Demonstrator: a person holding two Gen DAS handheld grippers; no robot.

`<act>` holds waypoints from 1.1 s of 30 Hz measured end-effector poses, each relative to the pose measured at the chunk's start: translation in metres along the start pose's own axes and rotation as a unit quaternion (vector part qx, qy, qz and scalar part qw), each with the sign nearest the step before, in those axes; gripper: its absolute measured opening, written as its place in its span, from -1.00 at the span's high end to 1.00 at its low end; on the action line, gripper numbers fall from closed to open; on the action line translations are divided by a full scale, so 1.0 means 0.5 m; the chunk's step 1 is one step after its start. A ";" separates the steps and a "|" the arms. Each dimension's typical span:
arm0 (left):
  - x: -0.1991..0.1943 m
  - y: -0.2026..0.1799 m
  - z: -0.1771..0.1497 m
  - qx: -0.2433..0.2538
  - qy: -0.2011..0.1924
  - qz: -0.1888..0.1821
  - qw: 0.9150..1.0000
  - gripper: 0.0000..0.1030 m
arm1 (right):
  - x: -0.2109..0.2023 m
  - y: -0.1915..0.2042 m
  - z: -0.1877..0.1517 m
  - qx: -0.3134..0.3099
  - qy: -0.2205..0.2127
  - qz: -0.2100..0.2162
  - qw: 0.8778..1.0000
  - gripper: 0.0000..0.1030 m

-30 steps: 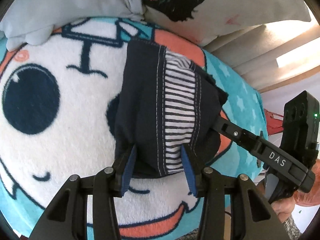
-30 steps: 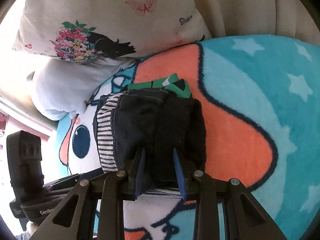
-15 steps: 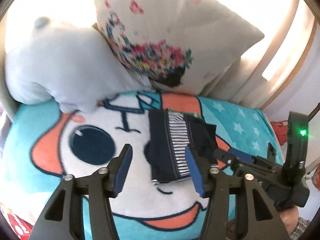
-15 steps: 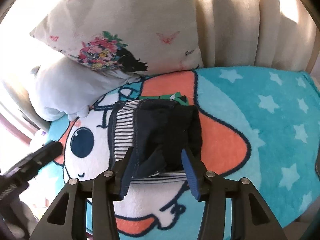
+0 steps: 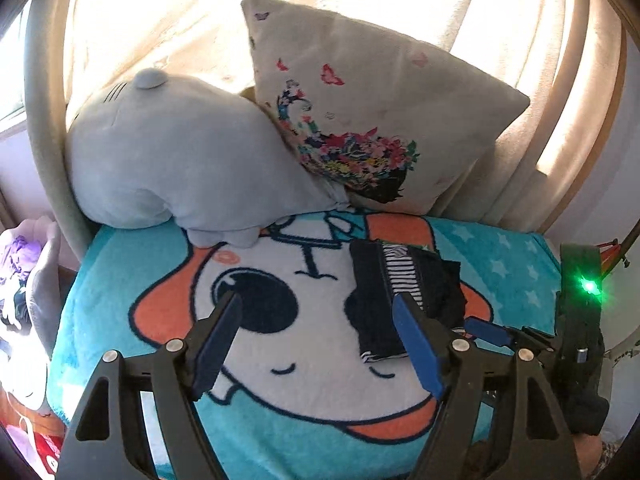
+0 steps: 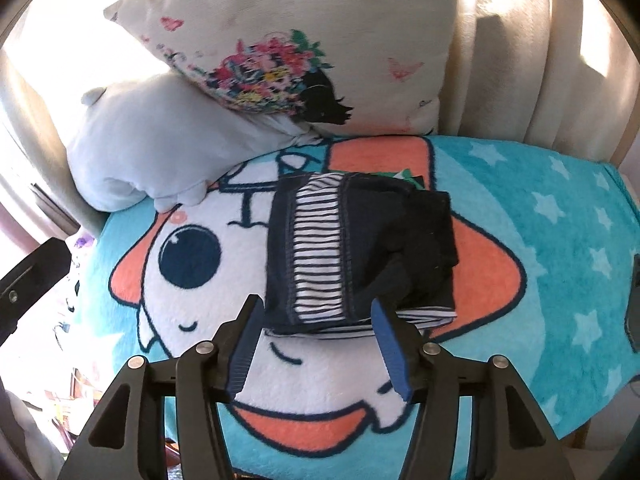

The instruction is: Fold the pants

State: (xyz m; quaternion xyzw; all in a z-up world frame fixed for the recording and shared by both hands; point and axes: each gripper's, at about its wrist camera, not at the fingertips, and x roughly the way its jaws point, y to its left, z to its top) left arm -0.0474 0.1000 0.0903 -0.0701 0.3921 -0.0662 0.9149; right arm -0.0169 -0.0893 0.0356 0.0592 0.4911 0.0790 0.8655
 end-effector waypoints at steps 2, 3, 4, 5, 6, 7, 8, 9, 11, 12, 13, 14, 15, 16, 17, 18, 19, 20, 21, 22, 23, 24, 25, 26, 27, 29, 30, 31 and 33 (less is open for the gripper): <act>0.001 0.006 -0.001 0.001 0.004 -0.001 1.000 -0.50 | -0.002 0.013 -0.004 -0.005 -0.002 -0.007 1.000 -0.18; 0.001 0.008 -0.002 0.002 0.005 -0.001 1.000 -0.50 | -0.003 0.018 -0.005 -0.007 -0.003 -0.009 1.000 -0.19; 0.001 0.009 -0.003 0.003 0.006 -0.004 1.000 -0.50 | -0.005 0.021 -0.007 -0.008 -0.003 -0.012 1.000 -0.21; 0.002 0.009 -0.004 0.004 0.007 -0.006 1.000 -0.50 | -0.005 0.025 -0.009 -0.009 -0.004 -0.015 1.000 -0.22; 0.002 0.010 -0.004 0.006 0.007 -0.008 1.000 -0.50 | -0.006 0.028 -0.011 -0.009 -0.004 -0.017 1.000 -0.23; 0.003 0.010 -0.005 0.007 0.008 -0.010 1.000 -0.50 | -0.006 0.029 -0.013 -0.008 -0.003 -0.020 1.000 -0.24; 0.004 0.009 -0.005 0.009 0.008 -0.012 1.000 -0.50 | -0.006 0.030 -0.017 -0.007 -0.002 -0.023 1.000 -0.24; 0.006 0.009 -0.006 0.011 0.010 -0.015 1.000 -0.50 | -0.006 0.030 -0.018 -0.006 -0.002 -0.026 1.000 -0.24; 0.010 0.007 -0.007 0.014 0.013 -0.017 1.000 -0.50 | -0.006 0.029 -0.024 -0.003 -0.001 -0.031 1.000 -0.24; 0.014 0.005 -0.009 0.016 0.016 -0.019 1.000 -0.51 | -0.005 0.027 -0.027 0.000 -0.001 -0.034 0.999 -0.25; 0.016 0.003 -0.010 0.019 0.019 -0.019 0.999 -0.51 | -0.004 0.024 -0.030 0.003 0.001 -0.037 0.999 -0.25; 0.019 0.002 -0.011 0.021 0.022 -0.018 0.999 -0.51 | -0.002 0.022 -0.031 0.006 0.002 -0.039 0.999 -0.25; 0.021 0.000 -0.012 0.023 0.025 -0.017 0.999 -0.51 | -0.001 0.019 -0.033 0.010 0.004 -0.040 0.999 -0.25; 0.024 -0.003 -0.013 0.025 0.027 -0.018 0.999 -0.51 | 0.000 0.014 -0.035 0.015 0.006 -0.041 0.999 -0.25; 0.027 -0.007 -0.014 0.027 0.030 -0.018 0.999 -0.51 | 0.001 0.012 -0.036 0.018 0.006 -0.042 0.999 -0.25; 0.029 -0.010 -0.014 0.029 0.032 -0.019 0.999 -0.51 | 0.001 0.009 -0.037 0.020 0.007 -0.043 0.999 -0.25; 0.031 -0.014 -0.015 0.030 0.033 -0.018 0.999 -0.51 | 0.001 0.005 -0.039 0.021 0.008 -0.044 0.999 -0.25; 0.033 -0.018 -0.016 0.031 0.034 -0.018 0.999 -0.51 | 0.001 0.002 -0.041 0.021 0.009 -0.045 0.999 -0.25; 0.035 -0.025 -0.017 0.033 0.035 -0.016 0.999 -0.51 | 0.001 -0.001 -0.041 0.022 0.009 -0.046 0.999 -0.25; 0.036 -0.031 -0.017 0.035 0.035 -0.014 0.999 -0.51 | 0.002 -0.006 -0.041 0.022 0.010 -0.046 0.999 -0.25; 0.037 -0.039 -0.016 0.038 0.033 -0.010 0.999 -0.51 | 0.003 -0.012 -0.039 0.022 0.011 -0.044 0.999 -0.25; 0.037 -0.046 -0.014 0.040 0.031 -0.005 0.999 -0.51 | 0.003 -0.016 -0.036 0.022 0.010 -0.043 0.999 -0.25; 0.036 -0.053 -0.013 0.042 0.028 0.000 0.999 -0.51 | 0.003 -0.021 -0.034 0.022 0.009 -0.041 0.999 -0.25; 0.034 -0.058 -0.011 0.044 0.025 0.004 0.999 -0.51 | 0.004 -0.027 -0.029 0.021 0.008 -0.040 0.999 -0.26; 0.029 -0.067 -0.009 0.042 0.016 0.013 0.999 -0.51 | 0.004 -0.031 -0.026 0.021 0.008 -0.038 0.999 -0.26; 0.017 -0.076 -0.004 0.037 -0.007 0.034 0.999 -0.51 | 0.002 -0.041 -0.019 0.018 0.005 -0.031 0.999 -0.26; 0.005 -0.081 -0.001 0.035 -0.026 0.046 0.998 -0.51 | 0.000 -0.045 -0.017 0.015 0.003 -0.029 0.999 -0.26; -0.011 -0.089 0.002 0.032 -0.054 0.059 0.996 -0.51 | -0.003 -0.050 -0.013 0.009 0.001 -0.027 1.000 -0.26; -0.048 -0.104 0.008 0.030 -0.109 0.086 0.990 -0.54 | -0.008 -0.057 -0.007 0.002 -0.004 -0.025 1.000 -0.26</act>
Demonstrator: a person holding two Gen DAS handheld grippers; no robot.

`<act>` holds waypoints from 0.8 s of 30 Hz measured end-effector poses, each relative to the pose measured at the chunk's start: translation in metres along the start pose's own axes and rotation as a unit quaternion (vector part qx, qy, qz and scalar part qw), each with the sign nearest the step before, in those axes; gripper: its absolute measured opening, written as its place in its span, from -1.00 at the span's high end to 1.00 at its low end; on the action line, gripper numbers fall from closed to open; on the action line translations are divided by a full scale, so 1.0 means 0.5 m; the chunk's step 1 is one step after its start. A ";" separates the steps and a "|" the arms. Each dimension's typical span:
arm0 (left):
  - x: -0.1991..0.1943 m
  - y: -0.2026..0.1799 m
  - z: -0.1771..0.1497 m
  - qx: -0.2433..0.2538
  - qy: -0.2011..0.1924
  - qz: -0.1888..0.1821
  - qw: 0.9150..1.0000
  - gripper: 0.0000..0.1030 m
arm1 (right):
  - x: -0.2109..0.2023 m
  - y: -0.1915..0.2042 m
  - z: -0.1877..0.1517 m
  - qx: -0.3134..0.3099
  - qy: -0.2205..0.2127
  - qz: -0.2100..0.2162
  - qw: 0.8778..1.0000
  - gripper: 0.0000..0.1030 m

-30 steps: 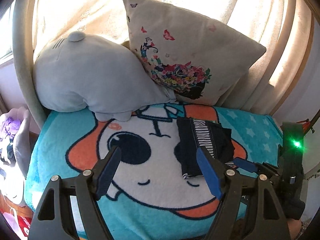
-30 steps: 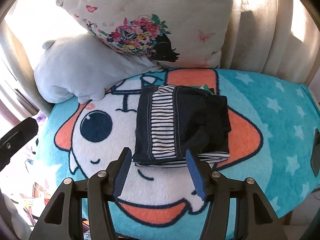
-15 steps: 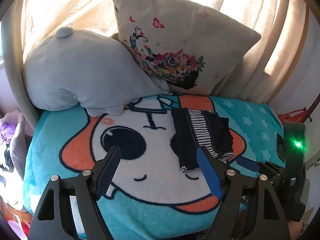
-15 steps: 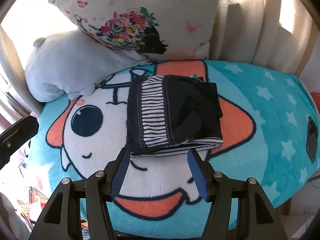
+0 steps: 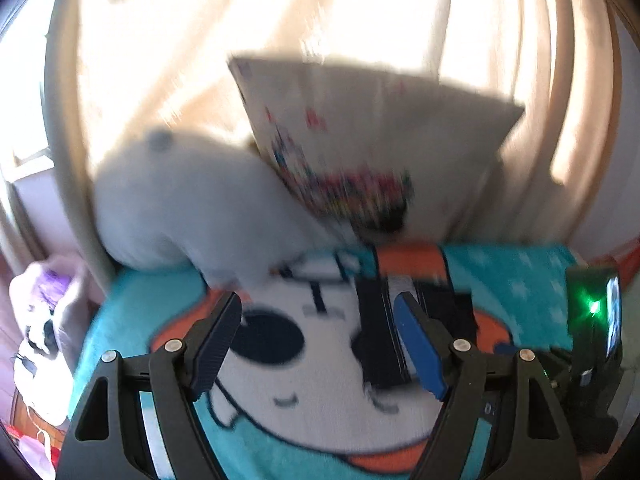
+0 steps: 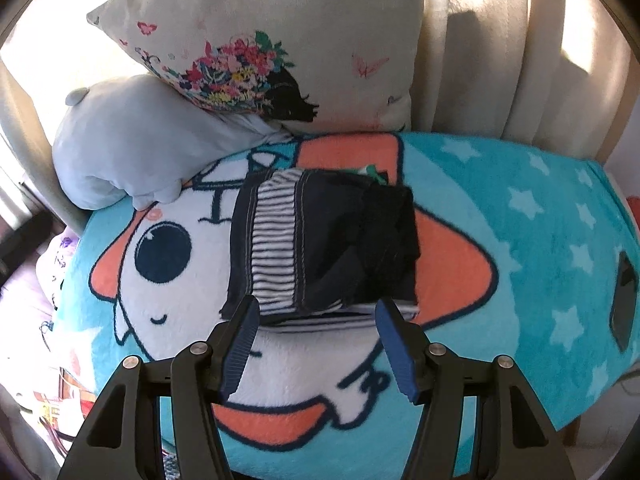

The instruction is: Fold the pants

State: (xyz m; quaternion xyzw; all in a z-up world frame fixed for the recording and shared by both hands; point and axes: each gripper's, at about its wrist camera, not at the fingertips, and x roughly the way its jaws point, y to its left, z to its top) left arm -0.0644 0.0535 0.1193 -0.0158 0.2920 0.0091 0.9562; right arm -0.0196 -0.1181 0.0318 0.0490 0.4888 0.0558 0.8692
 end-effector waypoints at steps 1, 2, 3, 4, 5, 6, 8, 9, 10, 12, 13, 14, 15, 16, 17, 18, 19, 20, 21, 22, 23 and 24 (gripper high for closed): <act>-0.014 -0.004 0.004 -0.001 -0.018 0.009 1.000 -0.71 | -0.002 -0.007 0.005 -0.003 -0.002 0.002 1.000 -0.26; -0.027 -0.007 0.009 -0.002 -0.036 0.017 0.999 -0.82 | -0.002 -0.011 0.009 -0.005 -0.004 0.005 1.000 -0.26; -0.044 -0.013 0.015 -0.003 -0.059 0.028 0.998 -0.98 | -0.003 -0.015 0.013 -0.006 -0.005 0.007 1.000 -0.27; -0.053 -0.018 0.019 -0.001 -0.071 0.034 0.997 -1.00 | -0.003 -0.020 0.017 -0.010 -0.006 0.010 1.000 -0.27; -0.058 -0.022 0.023 0.002 -0.078 0.040 0.996 -1.00 | -0.004 -0.023 0.020 -0.012 -0.007 0.012 1.000 -0.27; -0.060 -0.031 0.026 0.008 -0.082 0.051 0.995 -1.00 | -0.004 -0.026 0.023 -0.015 -0.008 0.015 1.000 -0.27; -0.054 -0.045 0.029 0.018 -0.074 0.068 0.995 -1.00 | -0.002 -0.030 0.026 -0.021 -0.008 0.019 1.000 -0.28; -0.037 -0.059 0.033 0.034 -0.051 0.078 0.995 -1.00 | 0.000 -0.033 0.028 -0.023 -0.007 0.022 0.999 -0.28; -0.022 -0.069 0.035 0.043 -0.030 0.082 0.995 -1.00 | 0.002 -0.037 0.029 -0.025 -0.005 0.026 0.999 -0.28; 0.020 -0.089 0.035 0.058 0.029 0.070 0.995 -1.00 | 0.005 -0.044 0.029 -0.025 -0.005 0.031 0.999 -0.28; 0.036 -0.095 0.030 0.059 0.048 0.064 0.995 -1.00 | 0.007 -0.049 0.029 -0.024 -0.004 0.033 0.999 -0.28; 0.051 -0.100 0.023 0.057 0.067 0.064 0.994 -1.00 | 0.010 -0.057 0.028 -0.021 -0.003 0.035 0.999 -0.28; 0.065 -0.105 0.013 0.055 0.088 0.060 0.993 -1.00 | 0.011 -0.063 0.028 -0.018 -0.002 0.037 0.999 -0.29; 0.079 -0.111 0.002 0.052 0.110 0.049 0.991 -1.00 | 0.013 -0.074 0.026 -0.014 0.000 0.039 0.999 -0.29; 0.085 -0.118 -0.009 0.051 0.125 0.045 0.990 -1.00 | 0.015 -0.084 0.025 -0.010 0.001 0.039 0.999 -0.29; 0.095 -0.127 -0.022 0.052 0.141 0.045 0.988 -1.00 | 0.017 -0.093 0.024 -0.006 0.002 0.038 0.999 -0.29; 0.099 -0.132 -0.029 0.052 0.149 0.044 0.987 -1.00 | 0.019 -0.106 0.021 0.001 0.004 0.036 0.999 -0.30; 0.101 -0.137 -0.036 0.052 0.155 0.042 0.986 -1.00 | 0.022 -0.116 0.019 0.007 0.006 0.034 0.999 -0.30; 0.105 -0.145 -0.044 0.053 0.163 0.038 0.984 -1.00 | 0.025 -0.126 0.018 0.013 0.008 0.033 0.999 -0.30; 0.106 -0.151 -0.049 0.054 0.168 0.035 0.984 -1.00 | 0.027 -0.136 0.016 0.018 0.011 0.033 0.999 -0.30; 0.109 -0.156 -0.053 0.054 0.172 0.032 0.983 -1.00 | 0.030 -0.147 0.013 0.024 0.014 0.031 0.999 -0.30; 0.113 -0.160 -0.057 0.053 0.177 0.027 0.982 -1.00 | 0.031 -0.154 0.011 0.027 0.015 0.030 0.999 -0.30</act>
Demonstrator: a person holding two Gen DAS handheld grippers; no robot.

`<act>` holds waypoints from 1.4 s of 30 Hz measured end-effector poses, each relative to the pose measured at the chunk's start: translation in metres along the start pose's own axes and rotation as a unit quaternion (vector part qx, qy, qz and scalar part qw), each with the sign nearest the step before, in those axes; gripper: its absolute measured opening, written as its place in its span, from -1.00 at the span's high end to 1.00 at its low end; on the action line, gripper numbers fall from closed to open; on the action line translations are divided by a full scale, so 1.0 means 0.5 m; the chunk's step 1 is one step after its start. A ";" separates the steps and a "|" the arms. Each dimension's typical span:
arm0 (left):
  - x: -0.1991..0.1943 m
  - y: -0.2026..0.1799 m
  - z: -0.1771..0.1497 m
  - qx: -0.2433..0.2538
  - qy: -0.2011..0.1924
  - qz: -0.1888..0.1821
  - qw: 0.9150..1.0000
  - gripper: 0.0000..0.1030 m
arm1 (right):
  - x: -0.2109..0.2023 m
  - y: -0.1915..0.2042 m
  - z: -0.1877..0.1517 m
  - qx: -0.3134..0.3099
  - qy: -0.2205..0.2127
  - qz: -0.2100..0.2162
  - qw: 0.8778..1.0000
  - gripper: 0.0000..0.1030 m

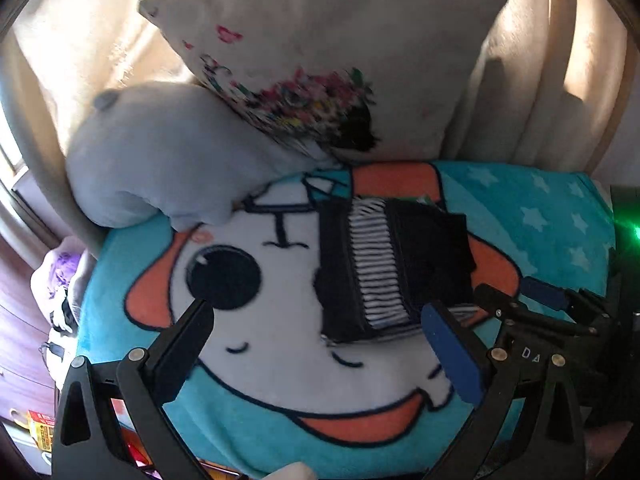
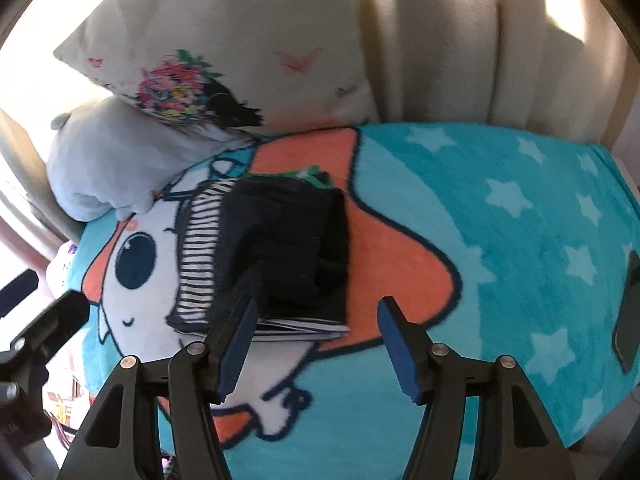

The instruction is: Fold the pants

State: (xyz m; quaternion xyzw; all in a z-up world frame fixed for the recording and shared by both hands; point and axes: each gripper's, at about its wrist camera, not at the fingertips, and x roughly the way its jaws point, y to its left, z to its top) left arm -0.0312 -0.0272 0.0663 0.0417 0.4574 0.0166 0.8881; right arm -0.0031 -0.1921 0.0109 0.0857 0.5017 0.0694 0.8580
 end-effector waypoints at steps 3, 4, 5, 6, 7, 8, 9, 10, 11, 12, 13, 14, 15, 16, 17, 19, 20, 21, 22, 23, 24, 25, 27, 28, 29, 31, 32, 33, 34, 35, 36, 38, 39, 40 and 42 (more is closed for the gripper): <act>0.008 -0.015 -0.008 -0.001 0.013 -0.011 1.000 -1.00 | 0.005 -0.019 -0.006 0.003 0.007 -0.005 1.000 -0.30; 0.015 -0.019 -0.008 0.000 0.018 -0.017 1.000 -1.00 | 0.006 -0.024 -0.008 0.003 0.009 -0.007 1.000 -0.30; 0.018 -0.023 -0.011 -0.001 0.023 -0.021 1.000 -1.00 | 0.007 -0.027 -0.010 0.003 0.011 -0.009 1.000 -0.30; 0.023 -0.024 -0.007 0.000 0.025 -0.023 0.999 -1.00 | 0.008 -0.031 -0.010 0.002 0.012 -0.010 1.000 -0.31; 0.025 -0.028 -0.009 -0.001 0.029 -0.025 0.999 -1.00 | 0.009 -0.033 -0.011 0.001 0.013 -0.011 1.000 -0.31; 0.027 -0.030 -0.009 -0.001 0.030 -0.027 0.999 -1.00 | 0.010 -0.035 -0.011 0.000 0.014 -0.012 1.000 -0.31; 0.028 -0.032 -0.009 -0.002 0.032 -0.028 0.999 -1.00 | 0.011 -0.037 -0.011 0.000 0.016 -0.012 1.000 -0.31; 0.030 -0.034 -0.008 -0.002 0.033 -0.028 0.999 -1.00 | 0.013 -0.039 -0.010 -0.001 0.017 -0.012 1.000 -0.31; 0.030 -0.035 -0.008 -0.004 0.033 -0.029 0.999 -1.00 | 0.015 -0.039 -0.009 -0.003 0.018 -0.012 1.000 -0.31; 0.032 -0.035 -0.007 -0.004 0.034 -0.029 0.999 -1.00 | 0.016 -0.040 -0.009 -0.005 0.018 -0.012 1.000 -0.31; 0.033 -0.036 -0.006 -0.005 0.034 -0.029 0.999 -1.00 | 0.016 -0.040 -0.008 -0.006 0.019 -0.011 1.000 -0.32; 0.035 -0.036 -0.006 -0.007 0.035 -0.030 0.999 -1.00 | 0.017 -0.040 -0.007 -0.007 0.019 -0.011 1.000 -0.32; 0.036 -0.037 -0.007 -0.008 0.037 -0.031 0.999 -1.00 | 0.018 -0.040 -0.007 -0.009 0.020 -0.011 1.000 -0.32; 0.037 -0.037 -0.007 -0.010 0.038 -0.032 0.999 -1.00 | 0.019 -0.040 -0.007 -0.010 0.020 -0.010 1.000 -0.33; 0.039 -0.037 -0.008 -0.011 0.040 -0.033 0.999 -1.00 | 0.021 -0.039 -0.007 -0.011 0.021 -0.010 1.000 -0.33; 0.044 -0.038 -0.008 -0.013 0.044 -0.035 0.998 -1.00 | 0.024 -0.039 -0.005 -0.014 0.023 -0.009 1.000 -0.33; 0.046 -0.039 -0.009 -0.015 0.046 -0.036 0.998 -1.00 | 0.026 -0.038 -0.004 -0.016 0.025 -0.008 1.000 -0.33; 0.047 -0.039 -0.009 -0.016 0.047 -0.036 0.998 -1.00 | 0.027 -0.038 -0.004 -0.017 0.026 -0.008 1.000 -0.33; 0.049 -0.039 -0.009 -0.018 0.048 -0.036 0.998 -1.00 | 0.028 -0.037 -0.003 -0.018 0.026 -0.008 0.999 -0.33; 0.050 -0.040 -0.010 -0.019 0.049 -0.036 0.998 -1.00 | 0.030 -0.037 -0.003 -0.019 0.027 -0.008 0.999 -0.33; 0.052 -0.040 -0.010 -0.020 0.051 -0.037 0.998 -1.00 | 0.031 -0.038 -0.003 -0.021 0.027 -0.007 0.999 -0.33; 0.053 -0.041 -0.011 -0.022 0.052 -0.037 0.998 -1.00 | 0.032 -0.038 -0.003 -0.021 0.028 -0.007 0.999 -0.33; 0.055 -0.043 -0.012 -0.023 0.054 -0.037 0.998 -1.00 | 0.034 -0.040 -0.002 -0.023 0.029 -0.007 0.999 -0.34; 0.057 -0.044 -0.012 -0.024 0.055 -0.037 0.997 -1.00 | 0.035 -0.040 -0.003 -0.024 0.030 -0.007 0.999 -0.34; 0.057 -0.045 -0.013 -0.025 0.056 -0.037 0.997 -1.00 | 0.037 -0.041 -0.004 -0.024 0.031 -0.007 0.999 -0.34; 0.060 -0.048 -0.013 -0.026 0.057 -0.038 0.997 -1.00 | 0.039 -0.043 -0.004 -0.025 0.033 -0.007 0.999 -0.34; 0.061 -0.049 -0.013 -0.026 0.058 -0.039 0.997 -1.00 | 0.041 -0.044 -0.005 -0.026 0.033 -0.007 0.999 -0.34; 0.062 -0.050 -0.013 -0.026 0.058 -0.039 0.997 -1.00 | 0.041 -0.045 -0.005 -0.026 0.034 -0.007 0.999 -0.34; 0.063 -0.051 -0.013 -0.026 0.059 -0.040 0.997 -1.00 | 0.042 -0.046 -0.005 -0.026 0.034 -0.007 0.999 -0.34; 0.065 -0.052 -0.013 -0.027 0.059 -0.041 0.997 -1.00 | 0.043 -0.048 -0.004 -0.027 0.034 -0.008 0.999 -0.34; 0.066 -0.053 -0.013 -0.027 0.060 -0.041 0.997 -1.00 | 0.044 -0.049 -0.004 -0.027 0.035 -0.008 0.999 -0.34; 0.070 -0.054 -0.012 -0.030 0.062 -0.045 0.997 -1.00 | 0.045 -0.052 -0.002 -0.028 0.035 -0.009 0.999 -0.34; 0.072 -0.054 -0.012 -0.031 0.063 -0.047 0.996 -1.00 | 0.046 -0.053 -0.002 -0.029 0.035 -0.010 0.999 -0.34; 0.074 -0.054 -0.012 -0.033 0.065 -0.048 0.996 -1.00 | 0.047 -0.053 -0.002 -0.030 0.034 -0.012 0.999 -0.35; 0.079 -0.055 -0.013 -0.038 0.069 -0.052 0.996 -1.00 | 0.050 -0.055 -0.002 -0.034 0.035 -0.015 0.999 -0.35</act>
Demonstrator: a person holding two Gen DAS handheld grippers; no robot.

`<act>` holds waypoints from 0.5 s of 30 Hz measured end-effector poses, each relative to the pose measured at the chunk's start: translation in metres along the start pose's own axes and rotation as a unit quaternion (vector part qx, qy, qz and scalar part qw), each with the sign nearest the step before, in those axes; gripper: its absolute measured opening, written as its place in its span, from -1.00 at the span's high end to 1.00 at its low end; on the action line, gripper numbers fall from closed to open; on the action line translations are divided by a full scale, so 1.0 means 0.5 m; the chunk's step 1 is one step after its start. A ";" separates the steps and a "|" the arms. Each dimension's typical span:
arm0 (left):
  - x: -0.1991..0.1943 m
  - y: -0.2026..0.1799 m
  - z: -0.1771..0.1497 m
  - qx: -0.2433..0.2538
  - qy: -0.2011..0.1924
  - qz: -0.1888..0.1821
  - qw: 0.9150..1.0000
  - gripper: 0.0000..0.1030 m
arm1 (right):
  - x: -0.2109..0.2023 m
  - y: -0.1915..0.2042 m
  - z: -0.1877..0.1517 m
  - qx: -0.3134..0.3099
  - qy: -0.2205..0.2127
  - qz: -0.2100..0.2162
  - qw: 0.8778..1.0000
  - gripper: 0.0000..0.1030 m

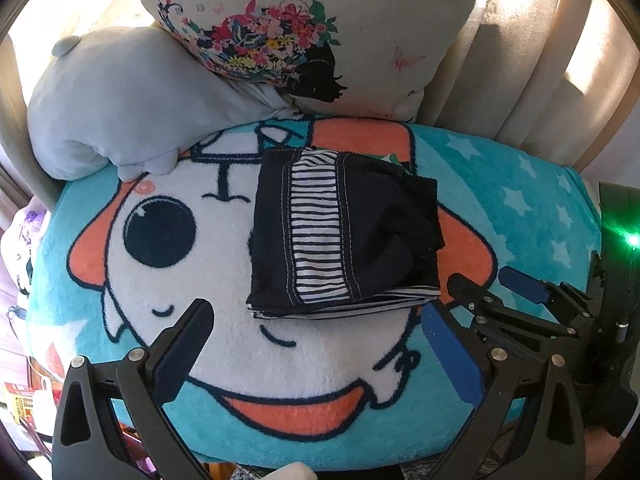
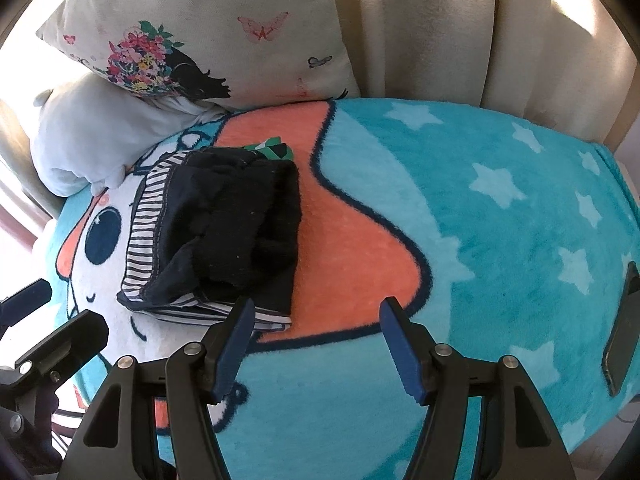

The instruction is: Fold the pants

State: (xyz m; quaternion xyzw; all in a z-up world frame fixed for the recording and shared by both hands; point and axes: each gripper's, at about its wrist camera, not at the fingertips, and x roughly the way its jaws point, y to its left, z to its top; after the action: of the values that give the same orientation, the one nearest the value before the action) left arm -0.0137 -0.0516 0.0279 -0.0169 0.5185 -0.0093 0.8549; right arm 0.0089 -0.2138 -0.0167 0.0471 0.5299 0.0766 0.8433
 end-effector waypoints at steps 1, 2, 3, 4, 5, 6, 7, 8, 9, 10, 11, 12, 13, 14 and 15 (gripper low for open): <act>0.003 0.000 0.000 -0.002 0.002 -0.002 1.000 -1.00 | 0.002 -0.001 0.000 -0.002 0.001 -0.001 1.000 -0.35; 0.005 0.000 -0.001 -0.004 0.004 -0.003 1.000 -1.00 | 0.003 -0.002 -0.001 -0.003 0.002 -0.001 1.000 -0.35; 0.008 0.000 -0.001 -0.006 0.006 -0.004 1.000 -1.00 | 0.004 -0.003 -0.002 -0.004 0.003 -0.002 1.000 -0.35; 0.011 0.000 -0.002 -0.007 0.008 -0.004 1.000 -1.00 | 0.006 -0.005 -0.002 -0.006 0.004 -0.003 1.000 -0.35; 0.014 -0.001 -0.003 -0.009 0.010 -0.005 1.000 -1.00 | 0.007 -0.006 -0.003 -0.007 0.005 -0.004 1.000 -0.35; 0.018 -0.001 -0.004 -0.011 0.013 -0.006 1.000 -1.00 | 0.009 -0.007 -0.004 -0.007 0.006 -0.005 1.000 -0.35; 0.020 -0.001 -0.005 -0.012 0.015 -0.007 1.000 -1.00 | 0.010 -0.007 -0.005 -0.008 0.007 -0.005 1.000 -0.35; 0.022 -0.002 -0.005 -0.013 0.017 -0.007 1.000 -1.00 | 0.011 -0.009 -0.006 -0.008 0.008 -0.006 1.000 -0.35; 0.025 -0.002 -0.006 -0.014 0.019 -0.007 1.000 -1.00 | 0.013 -0.010 -0.006 -0.008 0.009 -0.006 1.000 -0.35; 0.027 -0.002 -0.007 -0.015 0.020 -0.007 1.000 -1.00 | 0.015 -0.010 -0.007 -0.009 0.010 -0.006 1.000 -0.36; 0.029 -0.002 -0.007 -0.016 0.022 -0.007 1.000 -1.00 | 0.016 -0.010 -0.008 -0.009 0.010 -0.006 1.000 -0.36; 0.032 -0.002 -0.008 -0.017 0.023 -0.007 1.000 -1.00 | 0.017 -0.010 -0.008 -0.010 0.011 -0.006 1.000 -0.36; 0.034 -0.001 -0.008 -0.018 0.025 -0.007 1.000 -1.00 | 0.019 -0.010 -0.008 -0.010 0.012 -0.007 1.000 -0.36; 0.036 -0.001 -0.008 -0.020 0.026 -0.007 0.999 -1.00 | 0.020 -0.009 -0.008 -0.012 0.012 -0.007 1.000 -0.36; 0.040 0.001 -0.009 -0.022 0.029 -0.008 0.999 -1.00 | 0.021 -0.008 -0.008 -0.014 0.012 -0.007 1.000 -0.36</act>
State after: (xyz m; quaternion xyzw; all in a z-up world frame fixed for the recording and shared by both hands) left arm -0.0084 -0.0517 0.0083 -0.0397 0.5432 -0.0049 0.8386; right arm 0.0100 -0.2158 -0.0282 0.0308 0.5395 0.0786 0.8377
